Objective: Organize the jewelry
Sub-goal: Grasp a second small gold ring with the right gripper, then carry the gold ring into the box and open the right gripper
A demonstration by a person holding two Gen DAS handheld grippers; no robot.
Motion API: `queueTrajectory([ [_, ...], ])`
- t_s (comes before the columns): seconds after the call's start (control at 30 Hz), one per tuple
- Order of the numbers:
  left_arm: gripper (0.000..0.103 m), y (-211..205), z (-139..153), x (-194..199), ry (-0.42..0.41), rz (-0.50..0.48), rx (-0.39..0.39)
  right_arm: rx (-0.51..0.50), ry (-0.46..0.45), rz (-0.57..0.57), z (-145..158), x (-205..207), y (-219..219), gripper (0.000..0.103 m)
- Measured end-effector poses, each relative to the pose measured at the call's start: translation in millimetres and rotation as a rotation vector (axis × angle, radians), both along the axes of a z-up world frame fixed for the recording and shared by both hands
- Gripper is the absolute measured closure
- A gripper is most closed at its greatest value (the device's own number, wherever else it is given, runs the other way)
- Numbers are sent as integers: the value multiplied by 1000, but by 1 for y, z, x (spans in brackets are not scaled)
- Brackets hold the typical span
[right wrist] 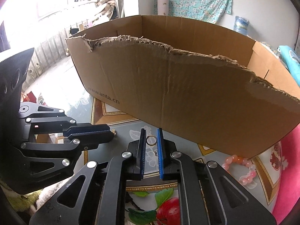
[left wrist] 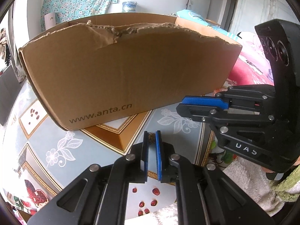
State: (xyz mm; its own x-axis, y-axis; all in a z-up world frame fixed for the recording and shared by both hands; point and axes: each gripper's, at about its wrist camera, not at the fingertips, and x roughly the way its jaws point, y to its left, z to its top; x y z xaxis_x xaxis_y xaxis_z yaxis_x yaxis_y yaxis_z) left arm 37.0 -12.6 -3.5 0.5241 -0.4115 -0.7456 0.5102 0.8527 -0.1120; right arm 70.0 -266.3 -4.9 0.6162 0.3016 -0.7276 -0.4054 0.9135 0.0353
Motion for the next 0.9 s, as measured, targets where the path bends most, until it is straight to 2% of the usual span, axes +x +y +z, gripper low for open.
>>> queueTrajectory([
  [0.6, 97, -7, 14, -4, 21, 53, 60, 51, -15, -17, 20, -15, -27, 94],
  [0.9, 97, -10, 28, -19, -19, 58, 95, 86, -43, -25, 35, -27, -36, 94],
])
